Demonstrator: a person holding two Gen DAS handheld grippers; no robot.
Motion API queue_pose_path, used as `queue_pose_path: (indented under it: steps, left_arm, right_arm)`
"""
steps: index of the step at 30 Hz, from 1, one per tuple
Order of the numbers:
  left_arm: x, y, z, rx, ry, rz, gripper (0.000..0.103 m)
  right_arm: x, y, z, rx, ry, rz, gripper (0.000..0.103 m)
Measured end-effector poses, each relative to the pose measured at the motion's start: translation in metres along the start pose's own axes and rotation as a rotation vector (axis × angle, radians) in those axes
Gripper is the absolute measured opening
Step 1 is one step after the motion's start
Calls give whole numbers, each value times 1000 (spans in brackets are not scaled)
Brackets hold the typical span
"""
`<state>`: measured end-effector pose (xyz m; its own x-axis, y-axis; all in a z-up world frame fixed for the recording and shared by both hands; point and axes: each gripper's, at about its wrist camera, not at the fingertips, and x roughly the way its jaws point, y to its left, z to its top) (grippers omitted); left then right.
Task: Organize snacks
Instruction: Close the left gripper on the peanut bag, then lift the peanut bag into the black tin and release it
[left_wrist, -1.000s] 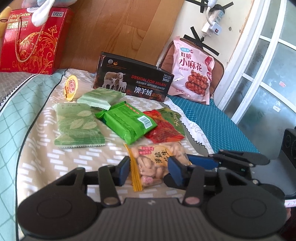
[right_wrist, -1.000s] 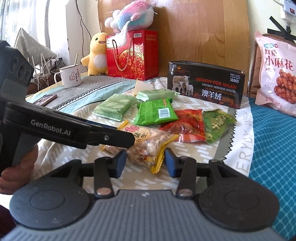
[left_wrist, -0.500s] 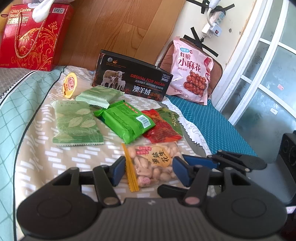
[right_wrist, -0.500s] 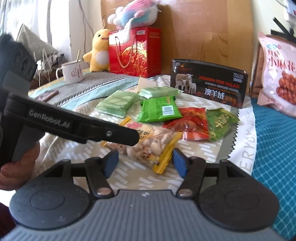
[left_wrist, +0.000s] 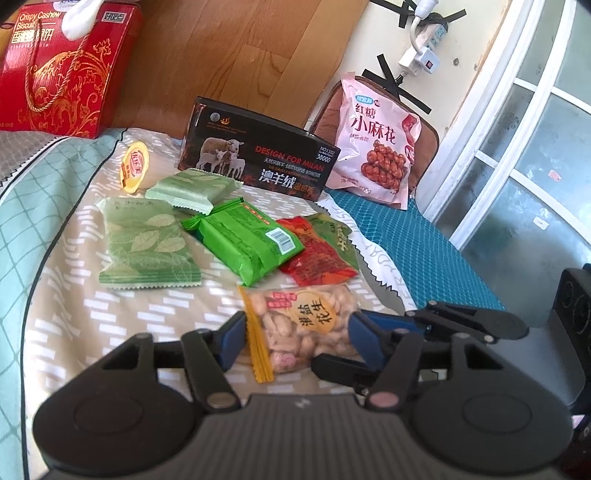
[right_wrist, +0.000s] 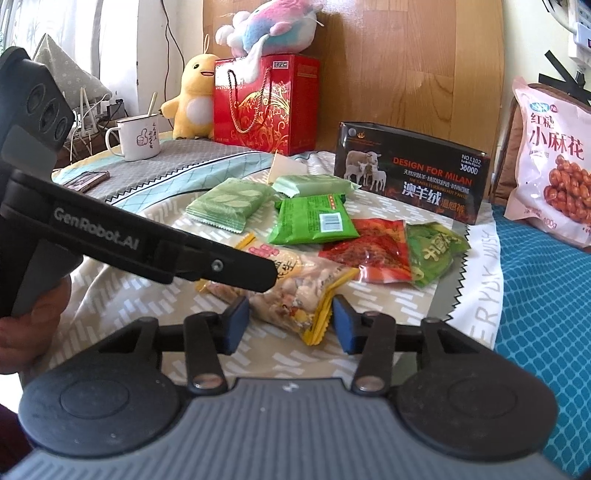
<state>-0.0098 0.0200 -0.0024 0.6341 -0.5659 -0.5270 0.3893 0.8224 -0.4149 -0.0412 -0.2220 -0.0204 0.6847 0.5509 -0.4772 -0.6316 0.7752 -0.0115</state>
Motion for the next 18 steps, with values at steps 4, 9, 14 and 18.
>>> queue_pose_path:
  steps: [4, 9, 14, 18]
  left_arm:
    - [0, 0, 0, -4, -2, 0, 68]
    - [0, -1, 0, 9, -2, 8, 67]
    - [1, -3, -1, 22, 1, 8, 60]
    - [2, -4, -1, 25, 3, 6, 53]
  right_arm:
    - [0, 0, 0, 1, 0, -1, 51]
    - [0, 0, -1, 1, -1, -1, 51]
    - [0, 0, -1, -2, -2, -3, 51]
    - [-1, 3, -2, -17, -6, -8, 48]
